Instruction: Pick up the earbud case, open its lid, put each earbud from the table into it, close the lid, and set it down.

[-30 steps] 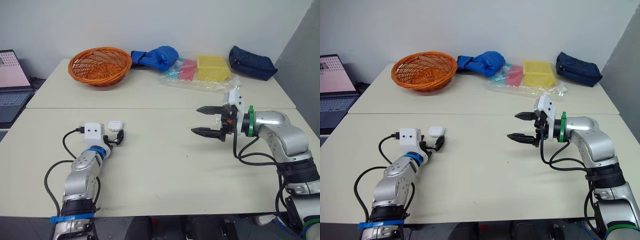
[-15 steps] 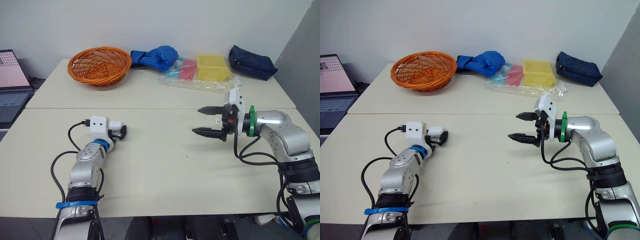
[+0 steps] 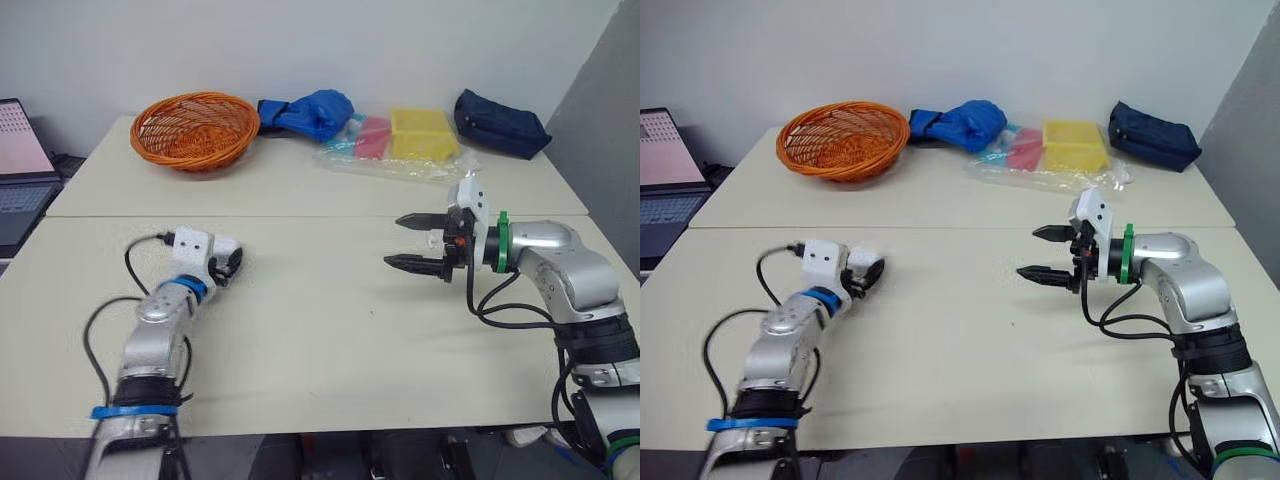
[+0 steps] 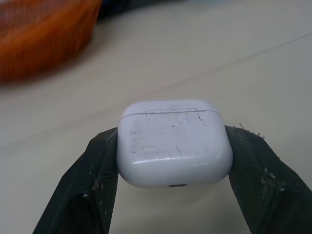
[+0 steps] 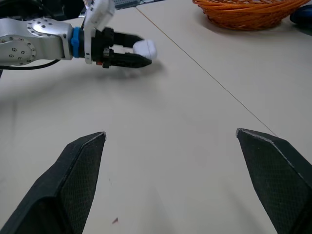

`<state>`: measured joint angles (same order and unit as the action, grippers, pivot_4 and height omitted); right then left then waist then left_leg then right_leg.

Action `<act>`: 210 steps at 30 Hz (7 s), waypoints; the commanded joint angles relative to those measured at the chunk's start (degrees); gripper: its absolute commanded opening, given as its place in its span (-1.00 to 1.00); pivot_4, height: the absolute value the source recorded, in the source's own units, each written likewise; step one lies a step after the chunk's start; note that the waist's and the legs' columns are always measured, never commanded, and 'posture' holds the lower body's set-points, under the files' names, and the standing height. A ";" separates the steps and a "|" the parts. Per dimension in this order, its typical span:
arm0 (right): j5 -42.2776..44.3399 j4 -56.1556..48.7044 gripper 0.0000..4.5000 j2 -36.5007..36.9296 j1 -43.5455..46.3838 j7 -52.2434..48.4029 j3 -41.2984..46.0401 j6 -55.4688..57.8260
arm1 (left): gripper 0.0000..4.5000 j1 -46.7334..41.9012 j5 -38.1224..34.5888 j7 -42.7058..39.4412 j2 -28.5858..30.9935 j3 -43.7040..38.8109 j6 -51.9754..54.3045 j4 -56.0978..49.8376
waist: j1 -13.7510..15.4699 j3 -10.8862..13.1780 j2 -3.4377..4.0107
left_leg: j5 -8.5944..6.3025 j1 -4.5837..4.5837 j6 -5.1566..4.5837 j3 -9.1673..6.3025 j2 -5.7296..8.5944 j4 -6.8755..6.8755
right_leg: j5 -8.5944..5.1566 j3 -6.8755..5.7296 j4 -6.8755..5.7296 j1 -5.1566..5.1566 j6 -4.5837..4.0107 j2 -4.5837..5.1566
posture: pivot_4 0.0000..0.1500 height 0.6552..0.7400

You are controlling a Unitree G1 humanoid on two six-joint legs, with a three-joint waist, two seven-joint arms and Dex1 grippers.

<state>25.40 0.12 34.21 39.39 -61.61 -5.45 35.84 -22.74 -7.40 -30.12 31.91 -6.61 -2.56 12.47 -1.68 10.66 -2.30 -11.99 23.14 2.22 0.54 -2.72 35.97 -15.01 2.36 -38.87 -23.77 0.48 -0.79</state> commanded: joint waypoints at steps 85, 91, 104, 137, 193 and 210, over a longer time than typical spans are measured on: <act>-18.75 5.82 -0.62 -19.91 9.06 14.31 -15.54 -8.29 | 0.02 -43.61 -1.43 -60.54 15.66 28.90 5.57 15.84 | -0.24 -0.02 0.13 | 0.01 0.81 -0.05 -0.11 -0.04 0.31 | 0.01 -0.19 -0.18 -0.73 -0.04 -0.37 | 1.00 1.00; -20.35 3.78 -0.62 -20.31 9.20 14.35 -16.58 -7.19 | 0.02 -44.67 1.24 -60.15 12.00 27.07 3.58 18.76 | -0.16 -0.02 0.13 | 0.01 0.85 -0.05 -0.14 -0.02 0.33 | 0.01 -0.16 -0.19 -0.73 -0.04 -0.31 | 1.00 1.00; -24.07 3.81 -0.62 -19.91 10.68 14.47 -17.74 -7.41 | 0.02 -42.98 5.57 -59.29 10.44 26.99 3.95 16.14 | -0.18 -0.03 0.12 | 0.01 0.86 -0.05 -0.21 -0.02 0.42 | 0.01 -0.15 -0.24 -0.71 -0.04 -0.30 | 1.00 1.00; -24.44 4.46 -0.62 -20.57 11.24 14.34 -17.48 -5.77 | -0.67 -41.86 6.73 -59.15 8.95 26.69 4.86 14.40 | -0.23 -0.02 0.13 | 0.01 0.78 -0.05 -0.29 0.01 1.01 | 0.00 -0.15 -1.02 -0.69 -0.04 -0.31 | 1.00 1.00; -2.89 -0.13 0.99 -8.13 12.13 1.11 -2.60 -1.46 | -0.67 -5.43 -29.33 -30.42 -5.79 0.51 33.30 -20.55 | -0.16 -0.03 0.12 | 0.02 0.63 -0.05 -0.30 0.05 1.00 | 0.02 -0.13 -0.86 -0.47 0.00 -0.20 | 1.00 1.00; -2.38 2.39 0.99 -9.62 14.06 4.17 -0.13 0.90 | -0.67 -5.14 -29.61 -31.02 -6.20 1.58 32.93 -21.17 | -0.18 -0.03 0.12 | 0.01 0.65 -0.05 -0.30 0.04 0.98 | 0.02 -0.12 -0.78 -0.47 0.00 -0.20 | 1.00 1.00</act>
<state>22.02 2.60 24.63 51.12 -59.50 -7.99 36.22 -27.31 -35.44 -59.73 25.62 -5.71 31.88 -6.23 -1.86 10.63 -2.18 -11.97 23.79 2.17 0.26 -2.68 36.94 -14.99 2.24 -39.65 -24.25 0.48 -0.99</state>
